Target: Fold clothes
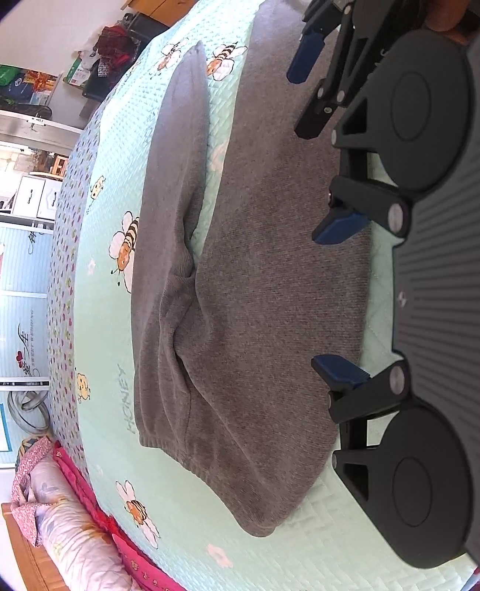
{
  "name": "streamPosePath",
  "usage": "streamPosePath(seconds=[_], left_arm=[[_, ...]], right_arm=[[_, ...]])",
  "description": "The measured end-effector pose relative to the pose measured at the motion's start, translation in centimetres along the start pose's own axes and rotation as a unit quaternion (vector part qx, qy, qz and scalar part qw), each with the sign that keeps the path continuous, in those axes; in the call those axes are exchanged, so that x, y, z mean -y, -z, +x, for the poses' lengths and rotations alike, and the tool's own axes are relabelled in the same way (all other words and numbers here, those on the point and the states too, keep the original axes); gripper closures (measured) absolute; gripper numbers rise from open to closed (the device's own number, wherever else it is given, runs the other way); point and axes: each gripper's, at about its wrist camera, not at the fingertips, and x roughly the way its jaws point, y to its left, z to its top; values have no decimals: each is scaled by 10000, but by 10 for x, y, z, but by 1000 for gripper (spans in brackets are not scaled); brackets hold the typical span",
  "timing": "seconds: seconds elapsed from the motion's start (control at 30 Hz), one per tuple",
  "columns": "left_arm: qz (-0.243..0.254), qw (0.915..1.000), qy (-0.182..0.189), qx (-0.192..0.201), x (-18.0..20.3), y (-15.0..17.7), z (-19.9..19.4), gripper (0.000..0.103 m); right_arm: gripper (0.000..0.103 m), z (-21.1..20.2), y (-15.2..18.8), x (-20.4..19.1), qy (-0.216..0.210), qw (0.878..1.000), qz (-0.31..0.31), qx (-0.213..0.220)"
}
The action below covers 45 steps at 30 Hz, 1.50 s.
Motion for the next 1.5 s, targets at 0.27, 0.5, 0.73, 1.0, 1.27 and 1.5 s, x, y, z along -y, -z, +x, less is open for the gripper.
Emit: streamPosePath(seconds=[0.27, 0.5, 0.73, 1.0, 1.27, 1.5], left_arm=[[-5, 10000, -39, -58, -1, 0, 7, 34], [36, 9999, -83, -72, -1, -1, 8, 34], [63, 9999, -116, -54, 0, 0, 6, 34], [159, 9998, -110, 4, 9, -2, 3, 34], [129, 9996, -227, -80, 1, -2, 10, 34], [59, 9995, -301, -119, -12, -1, 15, 34]], right_arm=[[27, 17, -2, -5, -22, 9999, -71, -77], [27, 43, 1, -4, 145, 9989, -275, -337], [27, 36, 17, 50, 601, 9976, -5, -335], [27, 7, 12, 69, 701, 9963, 493, -35], [27, 32, -16, -1, -68, 9995, -282, 122], [27, 72, -12, -31, -134, 9952, -911, -325]])
